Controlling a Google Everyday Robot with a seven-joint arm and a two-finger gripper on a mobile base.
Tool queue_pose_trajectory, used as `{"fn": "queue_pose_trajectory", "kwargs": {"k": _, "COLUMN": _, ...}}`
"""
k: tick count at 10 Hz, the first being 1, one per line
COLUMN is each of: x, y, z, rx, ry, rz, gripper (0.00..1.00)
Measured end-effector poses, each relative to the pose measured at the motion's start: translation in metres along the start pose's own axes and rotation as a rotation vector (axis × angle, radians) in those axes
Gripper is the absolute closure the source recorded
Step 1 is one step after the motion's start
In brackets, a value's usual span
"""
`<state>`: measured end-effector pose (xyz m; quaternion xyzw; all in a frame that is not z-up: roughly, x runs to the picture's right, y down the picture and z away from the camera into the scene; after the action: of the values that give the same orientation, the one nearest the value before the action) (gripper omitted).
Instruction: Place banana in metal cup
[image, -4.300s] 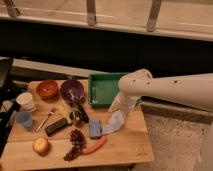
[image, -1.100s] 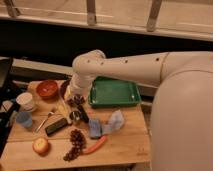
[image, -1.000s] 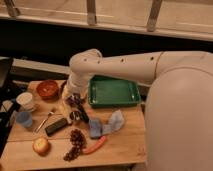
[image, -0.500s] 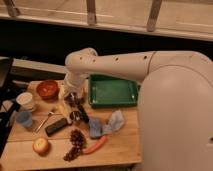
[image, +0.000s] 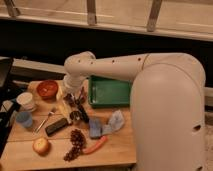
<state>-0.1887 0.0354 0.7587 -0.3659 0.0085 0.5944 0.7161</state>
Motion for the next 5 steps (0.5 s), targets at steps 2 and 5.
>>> {"fn": "queue_pose_trajectory", "kwargs": {"k": 2, "x": -0.005, "y": 0.002, "z": 0.013, "rx": -0.013, "ry": 0.012, "rz": -0.008, "gripper": 0.37}}
{"fn": "queue_pose_trajectory", "kwargs": {"k": 5, "x": -0.013, "y": 0.018, "z": 0.039, "rx": -0.047, "ry": 0.038, "rz": -0.046, "gripper": 0.37}}
